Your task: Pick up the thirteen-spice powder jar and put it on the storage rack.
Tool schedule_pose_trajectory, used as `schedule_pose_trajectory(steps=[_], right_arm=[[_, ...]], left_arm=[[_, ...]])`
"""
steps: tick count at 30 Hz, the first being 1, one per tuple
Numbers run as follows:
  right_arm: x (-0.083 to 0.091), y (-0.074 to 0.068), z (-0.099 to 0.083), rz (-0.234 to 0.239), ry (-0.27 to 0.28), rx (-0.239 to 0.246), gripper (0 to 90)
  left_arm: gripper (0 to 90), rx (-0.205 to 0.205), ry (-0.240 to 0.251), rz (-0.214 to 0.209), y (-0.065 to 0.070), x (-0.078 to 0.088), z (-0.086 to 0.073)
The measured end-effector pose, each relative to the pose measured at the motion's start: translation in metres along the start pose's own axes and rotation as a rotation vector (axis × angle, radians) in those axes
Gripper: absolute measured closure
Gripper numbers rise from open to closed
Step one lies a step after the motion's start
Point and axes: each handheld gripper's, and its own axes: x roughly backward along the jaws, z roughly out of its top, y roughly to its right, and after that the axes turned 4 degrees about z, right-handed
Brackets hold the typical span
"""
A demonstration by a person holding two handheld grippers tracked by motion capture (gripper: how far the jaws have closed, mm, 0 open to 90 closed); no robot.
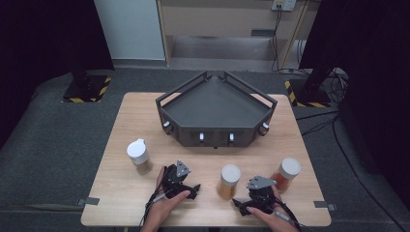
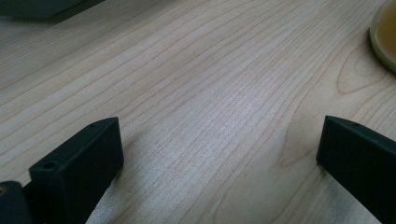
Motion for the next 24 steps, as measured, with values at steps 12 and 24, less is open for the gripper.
schedule_pose_trajectory(steps=[12,24], right_arm=[[0.0000,-0.0011,-0.0001,-0.004,0.000,-0.006,1.1],[0.0000,-0.0010,-0.0001,-0.004,0.000,-0.004,1.1]], left_arm=[[0.0,0.002,0.000,0.000,0.0000,0.0000,0.0002],[0.9,-0.001,0.006,-0.001,-0.0016,0.0058,0.0046]])
